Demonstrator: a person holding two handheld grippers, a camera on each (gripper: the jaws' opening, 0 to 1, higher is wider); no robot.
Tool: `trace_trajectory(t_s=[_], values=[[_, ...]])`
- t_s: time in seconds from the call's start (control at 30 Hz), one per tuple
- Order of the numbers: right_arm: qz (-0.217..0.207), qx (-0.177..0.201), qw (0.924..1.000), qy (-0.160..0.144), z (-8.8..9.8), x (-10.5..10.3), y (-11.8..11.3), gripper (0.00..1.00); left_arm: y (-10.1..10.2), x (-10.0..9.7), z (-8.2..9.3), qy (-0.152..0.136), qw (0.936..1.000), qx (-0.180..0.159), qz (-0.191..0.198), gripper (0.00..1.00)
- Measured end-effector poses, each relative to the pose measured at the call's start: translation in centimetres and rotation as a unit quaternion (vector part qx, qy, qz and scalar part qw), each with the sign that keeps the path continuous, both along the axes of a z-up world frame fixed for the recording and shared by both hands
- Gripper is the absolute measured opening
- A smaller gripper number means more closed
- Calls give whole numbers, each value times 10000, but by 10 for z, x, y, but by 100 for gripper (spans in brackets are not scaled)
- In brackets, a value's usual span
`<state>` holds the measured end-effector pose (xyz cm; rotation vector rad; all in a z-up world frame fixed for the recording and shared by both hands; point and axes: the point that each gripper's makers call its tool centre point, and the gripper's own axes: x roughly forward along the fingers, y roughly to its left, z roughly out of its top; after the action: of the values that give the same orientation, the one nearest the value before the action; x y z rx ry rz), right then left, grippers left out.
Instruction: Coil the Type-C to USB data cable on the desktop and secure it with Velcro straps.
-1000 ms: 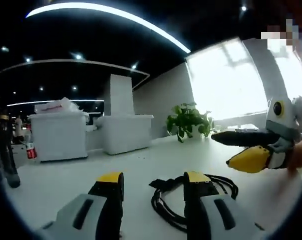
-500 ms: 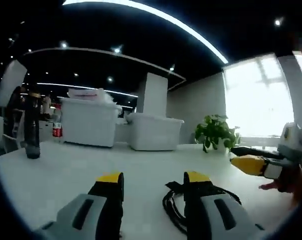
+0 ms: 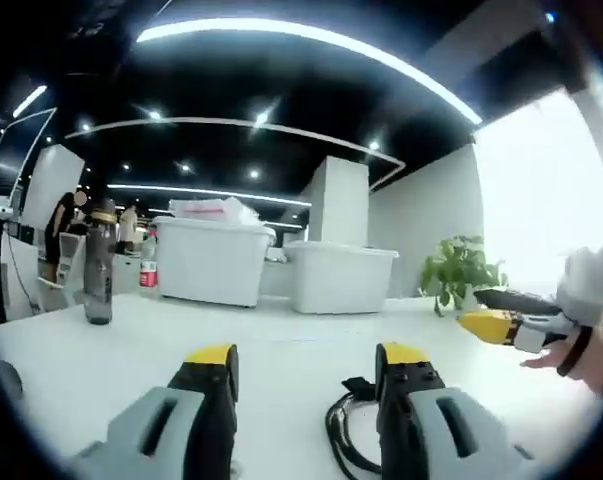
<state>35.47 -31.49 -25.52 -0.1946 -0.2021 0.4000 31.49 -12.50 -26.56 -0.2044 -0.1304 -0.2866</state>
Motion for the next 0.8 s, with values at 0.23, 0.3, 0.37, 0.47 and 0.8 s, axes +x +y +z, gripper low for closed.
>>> trace_trajectory(t_s=[0.23, 0.3, 0.37, 0.47, 0.8], values=[[33, -67, 10000, 57, -11, -5, 3, 52, 8, 1, -10, 38, 9989, 426, 203, 59], [56, 44, 9999, 88, -10, -6, 1, 52, 8, 2, -13, 121, 9992, 337, 162, 59], [212, 428, 9987, 190, -8, -7, 3, 52, 8, 2, -14, 143, 9990, 389, 167, 59], [229, 561, 9977, 316, -10, -6, 0, 52, 10, 1, -13, 92, 9983, 523, 258, 59], [-151, 124, 9994, 278, -21, -5, -8, 52, 2, -8, -4, 44, 9999, 20, -117, 59]])
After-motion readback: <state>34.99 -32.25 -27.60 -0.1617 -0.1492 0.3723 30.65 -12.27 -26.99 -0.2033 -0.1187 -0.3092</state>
